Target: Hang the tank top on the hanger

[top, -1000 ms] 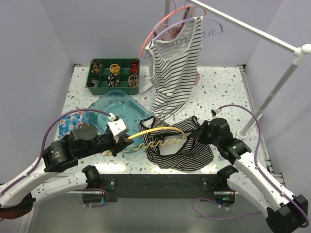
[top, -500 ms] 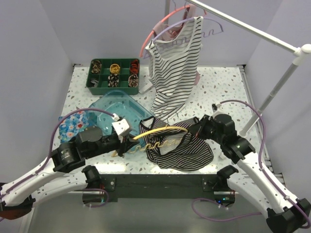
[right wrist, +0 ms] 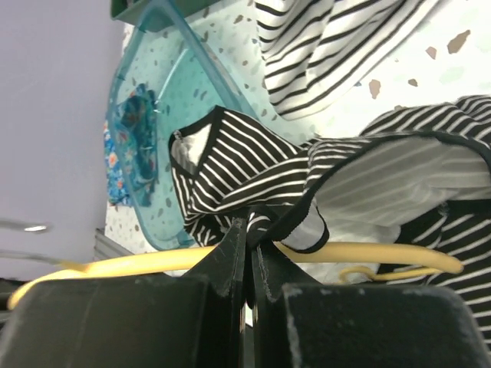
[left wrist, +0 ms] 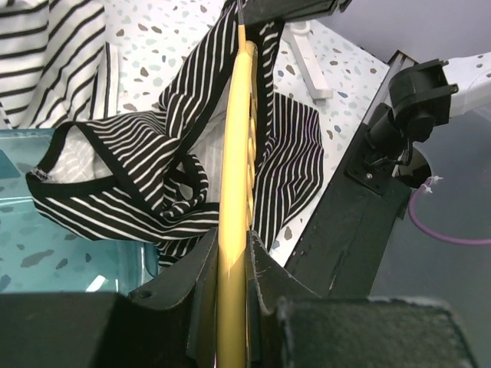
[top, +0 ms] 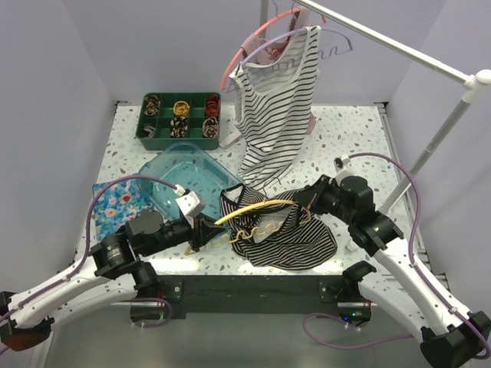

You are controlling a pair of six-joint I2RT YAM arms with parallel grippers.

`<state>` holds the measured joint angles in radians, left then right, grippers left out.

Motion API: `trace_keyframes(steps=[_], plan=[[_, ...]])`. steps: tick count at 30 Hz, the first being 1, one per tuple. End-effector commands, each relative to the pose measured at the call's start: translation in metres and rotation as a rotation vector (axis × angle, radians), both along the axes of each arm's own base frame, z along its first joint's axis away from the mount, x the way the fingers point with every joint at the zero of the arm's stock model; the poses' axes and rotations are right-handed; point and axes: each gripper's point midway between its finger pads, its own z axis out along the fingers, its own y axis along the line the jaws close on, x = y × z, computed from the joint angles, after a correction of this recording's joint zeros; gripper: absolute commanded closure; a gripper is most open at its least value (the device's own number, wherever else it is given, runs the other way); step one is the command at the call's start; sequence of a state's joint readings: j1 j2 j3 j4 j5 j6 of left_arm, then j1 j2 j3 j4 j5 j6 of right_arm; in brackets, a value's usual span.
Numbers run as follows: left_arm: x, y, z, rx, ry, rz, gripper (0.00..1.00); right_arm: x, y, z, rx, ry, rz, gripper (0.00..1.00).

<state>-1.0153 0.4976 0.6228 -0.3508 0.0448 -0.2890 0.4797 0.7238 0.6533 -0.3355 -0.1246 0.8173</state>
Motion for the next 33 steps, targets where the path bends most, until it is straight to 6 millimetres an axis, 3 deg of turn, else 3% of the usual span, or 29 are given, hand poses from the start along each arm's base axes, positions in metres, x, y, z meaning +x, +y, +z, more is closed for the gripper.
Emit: trace_keyframes(steps=[1, 8, 12, 19, 25, 33], plan=[[0.006, -0.018, 0.036, -0.17, -0.032, -0.003, 1.0, 0.002, 0.01, 0.047, 0.114, -0.112, 0.023, 1.0], [0.018, -0.03, 0.025, -0.192, -0.017, 0.029, 1.0, 0.0, 0.013, 0.065, 0.161, -0.151, 0.036, 1.0], [0.027, -0.035, 0.03, -0.223, -0.039, 0.052, 1.0, -0.003, 0.014, 0.068, 0.162, -0.149, 0.048, 1.0], [0.036, -0.033, 0.042, -0.24, -0.081, 0.094, 1.0, -0.009, 0.009, 0.056, 0.129, -0.122, 0.043, 1.0], [0.044, -0.033, 0.035, -0.186, -0.099, 0.121, 1.0, -0.009, 0.006, 0.047, 0.091, -0.096, 0.039, 1.0], [0.032, -0.053, 0.028, -0.212, -0.093, 0.004, 1.0, -0.001, 0.007, 0.07, 0.086, -0.145, 0.041, 1.0]])
